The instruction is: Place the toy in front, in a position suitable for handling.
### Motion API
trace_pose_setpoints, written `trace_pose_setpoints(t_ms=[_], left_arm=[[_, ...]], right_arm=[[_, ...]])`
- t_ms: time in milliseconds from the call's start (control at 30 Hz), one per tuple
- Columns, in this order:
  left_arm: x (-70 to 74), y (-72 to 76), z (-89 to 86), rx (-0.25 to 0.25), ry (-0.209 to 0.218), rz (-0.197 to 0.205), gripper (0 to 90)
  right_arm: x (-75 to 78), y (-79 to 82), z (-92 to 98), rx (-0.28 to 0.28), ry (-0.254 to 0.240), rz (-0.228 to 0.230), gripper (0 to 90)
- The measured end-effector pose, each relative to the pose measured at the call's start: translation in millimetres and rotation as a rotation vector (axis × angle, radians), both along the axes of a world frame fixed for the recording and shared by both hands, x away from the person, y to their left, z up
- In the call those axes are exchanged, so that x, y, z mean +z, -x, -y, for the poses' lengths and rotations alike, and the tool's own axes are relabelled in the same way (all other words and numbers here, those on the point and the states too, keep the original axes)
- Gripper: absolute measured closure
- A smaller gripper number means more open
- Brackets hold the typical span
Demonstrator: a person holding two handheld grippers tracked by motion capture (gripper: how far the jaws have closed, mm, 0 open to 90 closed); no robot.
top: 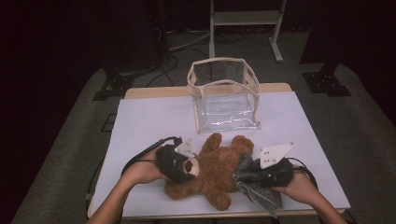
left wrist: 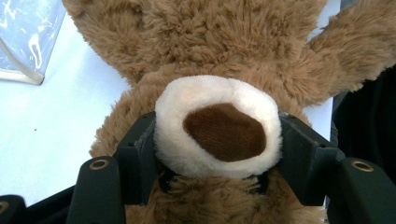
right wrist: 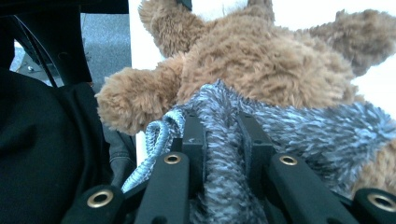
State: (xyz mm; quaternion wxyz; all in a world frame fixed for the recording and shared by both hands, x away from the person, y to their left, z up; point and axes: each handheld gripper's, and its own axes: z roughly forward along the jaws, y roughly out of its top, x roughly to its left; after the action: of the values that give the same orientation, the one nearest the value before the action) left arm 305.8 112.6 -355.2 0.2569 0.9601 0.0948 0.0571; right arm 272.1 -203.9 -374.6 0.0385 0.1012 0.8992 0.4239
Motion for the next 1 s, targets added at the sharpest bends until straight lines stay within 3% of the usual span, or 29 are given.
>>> trace_pose_setpoints(t_ms=[300, 333, 400, 500, 733, 800, 1000], left_arm=[[0.1, 1.0, 0.7, -0.011, 0.0, 0.003, 35.5], [0.2, 0.8, 1.1, -0.009, -0.002, 0.001, 35.5], [0.2, -0.1, 1.7, -0.009, -0.005, 0.0, 35.4], [0.3, -1.6, 3.1, -0.007, -0.009, -0.002, 35.1], [-0.4, -1.3, 3.0, -0.007, -0.006, 0.0, 35.1], [-1.0, -1.0, 1.3, -0.007, 0.004, -0.004, 35.1], [-0.6, 1.1, 2.9, -0.016, -0.005, 0.003, 35.0]], right_arm=[[-23.6, 10.9, 38.3, -0.09, 0.014, -0.068, 75.2], [-28.6, 13.1, 49.7, -0.118, 0.016, -0.083, 75.1], [-28.1, 14.4, 57.5, -0.131, -0.008, -0.092, 75.1], [-19.4, 13.9, 55.7, -0.125, -0.025, -0.068, 75.1], [-4.4, 7.4, 27.1, -0.061, -0.042, -0.022, 75.1], [-6.4, 9.1, 22.8, -0.054, -0.032, -0.017, 75.1], [-26.9, 18.7, 45.1, -0.104, -0.009, -0.062, 75.1]])
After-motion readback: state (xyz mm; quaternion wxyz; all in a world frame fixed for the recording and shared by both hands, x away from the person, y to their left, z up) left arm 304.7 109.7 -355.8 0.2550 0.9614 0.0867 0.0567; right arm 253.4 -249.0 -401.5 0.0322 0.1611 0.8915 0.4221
